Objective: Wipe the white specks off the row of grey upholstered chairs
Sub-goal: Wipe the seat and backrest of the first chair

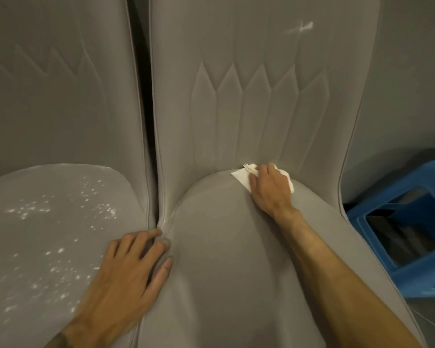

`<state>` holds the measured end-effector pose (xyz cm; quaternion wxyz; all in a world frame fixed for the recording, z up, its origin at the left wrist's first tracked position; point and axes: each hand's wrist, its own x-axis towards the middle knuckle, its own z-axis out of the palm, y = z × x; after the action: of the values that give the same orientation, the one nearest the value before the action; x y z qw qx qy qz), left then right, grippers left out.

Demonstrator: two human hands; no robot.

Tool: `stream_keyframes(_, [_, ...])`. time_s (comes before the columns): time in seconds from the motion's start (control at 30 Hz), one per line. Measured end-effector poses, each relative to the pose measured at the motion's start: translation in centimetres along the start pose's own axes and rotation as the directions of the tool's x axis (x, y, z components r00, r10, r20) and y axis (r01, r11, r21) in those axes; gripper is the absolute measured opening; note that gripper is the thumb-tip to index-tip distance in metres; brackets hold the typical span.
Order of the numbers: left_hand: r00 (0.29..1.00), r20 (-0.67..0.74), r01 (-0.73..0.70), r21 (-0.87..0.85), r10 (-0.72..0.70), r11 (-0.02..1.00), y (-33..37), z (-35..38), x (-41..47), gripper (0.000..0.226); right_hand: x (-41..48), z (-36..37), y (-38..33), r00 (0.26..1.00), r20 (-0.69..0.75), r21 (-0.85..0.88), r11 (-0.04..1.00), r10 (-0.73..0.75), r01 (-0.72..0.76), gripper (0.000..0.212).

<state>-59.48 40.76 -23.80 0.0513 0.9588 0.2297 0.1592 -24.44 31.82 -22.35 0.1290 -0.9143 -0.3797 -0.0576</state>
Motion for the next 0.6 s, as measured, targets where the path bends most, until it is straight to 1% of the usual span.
stream_keyframes(0.07, [1.000, -0.003, -0.001, -0.005, 0.001, 1.000, 0.1, 0.0, 0.0, 0.038, 0.0, -0.5, 0.6, 0.996, 0.045, 0.057, 0.996, -0.071, 0.069, 0.033])
stream_keyframes(0.1, [1.000, -0.008, -0.010, -0.004, 0.010, 1.000, 0.0, 0.0, 0.0, 0.039, -0.2, -0.9, 1.6, 0.996, 0.054, 0.069, 0.995, -0.072, 0.068, 0.034])
stream_keyframes(0.13, [1.000, -0.015, -0.017, 0.001, 0.017, 1.000, 0.0, 0.0, 0.0, 0.039, -0.4, -1.2, 2.7, 0.998, 0.047, 0.064, 0.997, -0.039, 0.036, 0.036])
stream_keyframes(0.2, [1.000, -0.018, -0.018, 0.004, 0.018, 1.000, -0.1, 0.0, 0.1, 0.039, -1.1, -1.4, 4.2, 0.997, 0.017, 0.054, 0.996, 0.072, -0.073, 0.040])
stream_keyframes(0.27, [1.000, -0.009, -0.008, 0.008, 0.008, 1.000, 0.0, 0.1, 0.2, 0.039, -0.9, -0.9, 3.2, 0.994, 0.000, 0.035, 0.993, 0.110, -0.110, 0.039])
stream_keyframes(0.3, [1.000, -0.002, -0.004, 0.007, 0.004, 1.000, 0.0, 0.1, 0.1, 0.038, -0.7, -0.5, 2.1, 0.996, 0.004, 0.030, 0.995, 0.092, -0.092, 0.038])
stream_keyframes(0.33, [1.000, 0.001, 0.000, 0.001, 0.000, 1.000, 0.1, 0.0, 0.1, 0.037, -0.5, -0.2, 0.9, 0.999, 0.009, 0.039, 0.998, 0.044, -0.044, 0.036])
stream_keyframes(0.4, [1.000, 0.001, 0.004, -0.006, -0.004, 1.000, 0.2, -0.3, 0.1, 0.035, -0.2, 0.0, -0.9, 0.994, 0.031, 0.105, 0.989, -0.108, 0.104, 0.034])
stream_keyframes(0.47, [1.000, 0.012, -0.001, -0.005, 0.001, 1.000, 0.3, -0.4, 0.1, 0.035, 0.0, -0.8, -0.5, 0.969, 0.101, 0.191, 0.960, -0.225, 0.203, 0.034])
stream_keyframes(0.5, [1.000, 0.015, 0.000, -0.010, 0.000, 1.000, 0.2, -0.4, 0.1, 0.035, 0.2, -1.2, 0.3, 0.957, 0.136, 0.210, 0.952, -0.254, 0.223, 0.036])
stream_keyframes(0.53, [1.000, 0.017, 0.000, -0.014, 0.001, 1.000, 0.2, -0.4, 0.1, 0.035, 0.4, -1.5, 1.3, 0.955, 0.163, 0.199, 0.956, -0.247, 0.214, 0.038])
stream_keyframes(0.6, [1.000, 0.021, 0.000, -0.017, 0.000, 1.000, 0.0, -0.3, 0.0, 0.035, 0.6, -1.9, 3.1, 0.975, 0.160, 0.134, 0.982, -0.155, 0.134, 0.041])
